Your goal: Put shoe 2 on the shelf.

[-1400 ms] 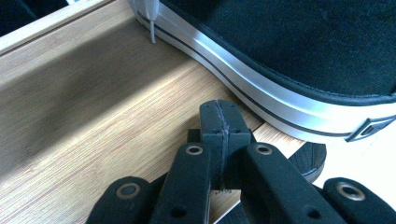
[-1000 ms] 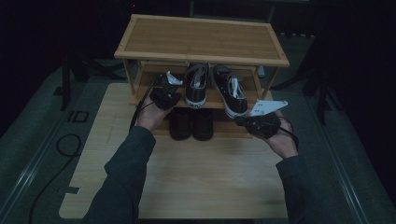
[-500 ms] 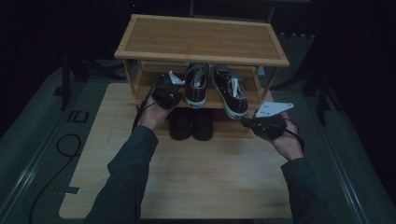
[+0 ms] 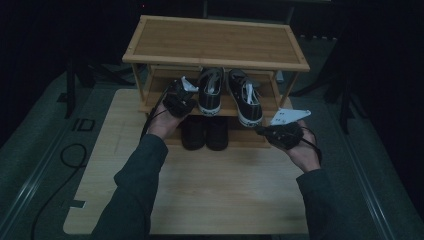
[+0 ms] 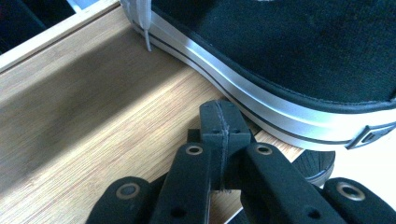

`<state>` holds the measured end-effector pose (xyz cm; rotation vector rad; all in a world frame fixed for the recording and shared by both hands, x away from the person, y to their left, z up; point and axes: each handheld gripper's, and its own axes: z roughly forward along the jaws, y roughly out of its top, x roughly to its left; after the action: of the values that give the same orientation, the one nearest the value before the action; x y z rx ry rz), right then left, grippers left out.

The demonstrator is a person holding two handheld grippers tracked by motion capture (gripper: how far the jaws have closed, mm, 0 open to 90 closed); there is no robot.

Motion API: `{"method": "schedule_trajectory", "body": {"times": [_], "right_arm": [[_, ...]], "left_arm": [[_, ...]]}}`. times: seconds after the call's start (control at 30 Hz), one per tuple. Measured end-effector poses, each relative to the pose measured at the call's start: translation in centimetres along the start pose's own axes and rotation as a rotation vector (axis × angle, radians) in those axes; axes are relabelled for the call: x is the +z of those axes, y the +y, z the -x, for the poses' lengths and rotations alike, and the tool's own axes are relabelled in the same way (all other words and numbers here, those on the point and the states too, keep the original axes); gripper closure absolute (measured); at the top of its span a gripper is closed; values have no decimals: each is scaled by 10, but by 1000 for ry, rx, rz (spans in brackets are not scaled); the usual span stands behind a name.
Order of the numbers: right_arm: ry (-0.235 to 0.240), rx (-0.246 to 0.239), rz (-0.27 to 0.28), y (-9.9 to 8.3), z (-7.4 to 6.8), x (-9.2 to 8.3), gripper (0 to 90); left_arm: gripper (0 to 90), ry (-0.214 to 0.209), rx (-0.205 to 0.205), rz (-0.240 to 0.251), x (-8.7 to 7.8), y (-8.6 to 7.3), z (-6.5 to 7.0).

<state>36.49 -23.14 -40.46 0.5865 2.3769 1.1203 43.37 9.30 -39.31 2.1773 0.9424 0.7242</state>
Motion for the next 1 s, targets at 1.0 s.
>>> {"method": "schedule_trajectory", "body": {"times": [1.0], "right_arm": [[-47, 16, 47, 24, -8, 29, 900]], "left_arm": [[900, -11, -9, 17, 0, -3, -2]]}}
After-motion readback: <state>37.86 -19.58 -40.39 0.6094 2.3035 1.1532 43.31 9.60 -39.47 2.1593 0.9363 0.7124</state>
